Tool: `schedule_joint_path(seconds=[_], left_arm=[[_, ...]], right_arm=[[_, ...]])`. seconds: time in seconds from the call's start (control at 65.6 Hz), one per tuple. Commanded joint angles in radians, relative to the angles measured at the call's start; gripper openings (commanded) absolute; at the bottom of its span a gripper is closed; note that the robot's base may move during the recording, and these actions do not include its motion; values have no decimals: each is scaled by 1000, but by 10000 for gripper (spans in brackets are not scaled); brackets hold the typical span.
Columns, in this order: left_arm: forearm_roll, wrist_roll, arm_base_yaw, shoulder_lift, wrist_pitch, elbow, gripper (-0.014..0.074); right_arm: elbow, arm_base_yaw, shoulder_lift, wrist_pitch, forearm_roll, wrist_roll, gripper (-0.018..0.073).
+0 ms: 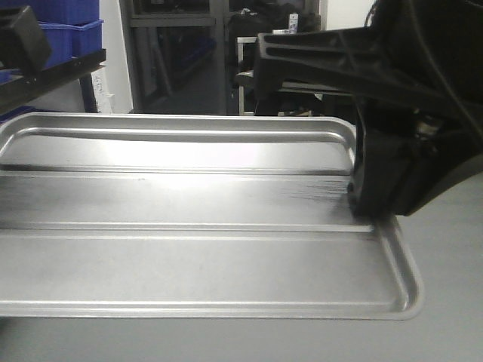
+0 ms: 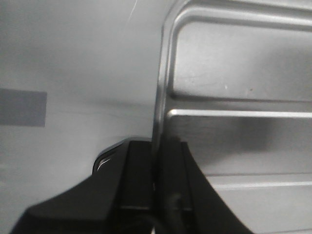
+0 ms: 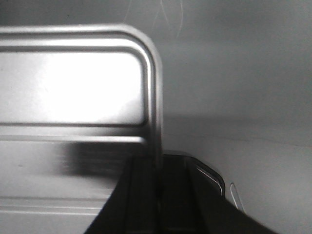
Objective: Grab silver tray and place in blue box
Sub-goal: 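Hold the tray level with both grippers while the base turns away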
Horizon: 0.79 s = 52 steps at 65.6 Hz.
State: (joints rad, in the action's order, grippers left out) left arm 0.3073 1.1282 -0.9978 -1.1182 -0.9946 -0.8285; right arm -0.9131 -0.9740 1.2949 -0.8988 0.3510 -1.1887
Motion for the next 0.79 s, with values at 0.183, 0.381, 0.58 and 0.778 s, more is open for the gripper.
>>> schedule_joint_path(seconds=[0.183,0.381,0.58,0.778], left_arm=[[36,13,-5,17,-9,-26,-104],[36,13,-5,17,-9,-26,-104],[36,13,-5,17,-9,-26,-104],[36,13,-5,17,-9,-26,-104]], right_arm=[[-24,3,-33,-52,48,1,57],[-24,3,-33,-59,48,1,57],[-24,3,-33,-59,48,1,57],[-24,3,-33,-63,49,1,57]])
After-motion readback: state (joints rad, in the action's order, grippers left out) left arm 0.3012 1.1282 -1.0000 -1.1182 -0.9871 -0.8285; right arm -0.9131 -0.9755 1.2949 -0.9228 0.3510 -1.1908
